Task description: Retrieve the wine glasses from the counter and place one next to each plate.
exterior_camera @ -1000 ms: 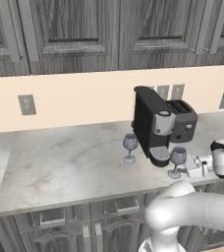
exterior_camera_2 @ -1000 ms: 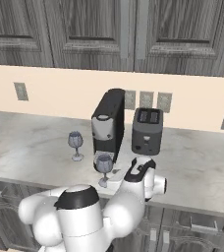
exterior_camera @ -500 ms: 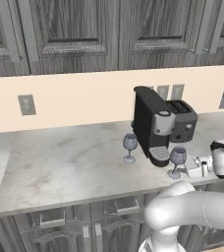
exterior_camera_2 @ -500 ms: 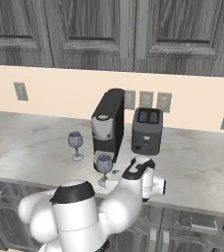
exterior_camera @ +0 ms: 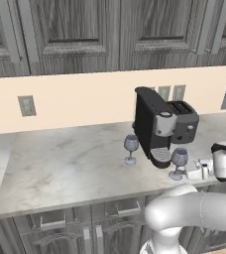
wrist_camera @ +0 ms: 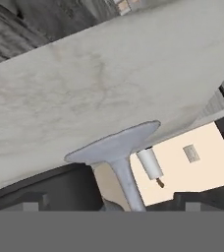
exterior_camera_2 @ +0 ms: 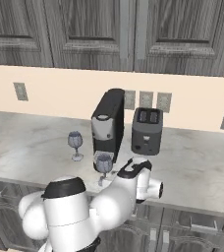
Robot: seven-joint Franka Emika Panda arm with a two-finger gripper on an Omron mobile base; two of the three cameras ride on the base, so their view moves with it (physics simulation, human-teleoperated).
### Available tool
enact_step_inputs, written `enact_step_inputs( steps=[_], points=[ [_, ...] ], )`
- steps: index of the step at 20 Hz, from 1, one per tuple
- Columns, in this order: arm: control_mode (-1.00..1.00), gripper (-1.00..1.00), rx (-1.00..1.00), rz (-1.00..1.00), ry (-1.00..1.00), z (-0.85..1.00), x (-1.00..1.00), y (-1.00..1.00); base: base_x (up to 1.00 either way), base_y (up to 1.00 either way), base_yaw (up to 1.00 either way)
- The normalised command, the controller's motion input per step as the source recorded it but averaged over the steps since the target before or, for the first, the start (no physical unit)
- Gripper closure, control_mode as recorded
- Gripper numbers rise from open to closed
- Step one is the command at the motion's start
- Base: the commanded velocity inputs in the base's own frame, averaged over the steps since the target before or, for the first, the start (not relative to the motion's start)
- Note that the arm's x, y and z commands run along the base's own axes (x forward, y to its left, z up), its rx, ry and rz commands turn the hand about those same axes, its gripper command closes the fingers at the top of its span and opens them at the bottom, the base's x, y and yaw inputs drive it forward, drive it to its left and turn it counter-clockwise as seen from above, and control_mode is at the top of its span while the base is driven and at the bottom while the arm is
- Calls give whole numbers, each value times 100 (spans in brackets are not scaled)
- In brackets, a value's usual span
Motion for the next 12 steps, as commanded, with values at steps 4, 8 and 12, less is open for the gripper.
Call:
enact_step_inputs(
  steps=[4,8,12],
  points=[
    [-100,-100,0,-6,6,0,0,23,0,0,0],
    [-100,-100,-1,-6,7,0,0,33,0,0,0],
    [-100,-100,-3,-9,6,-4,2,44,0,0,0]
  ],
)
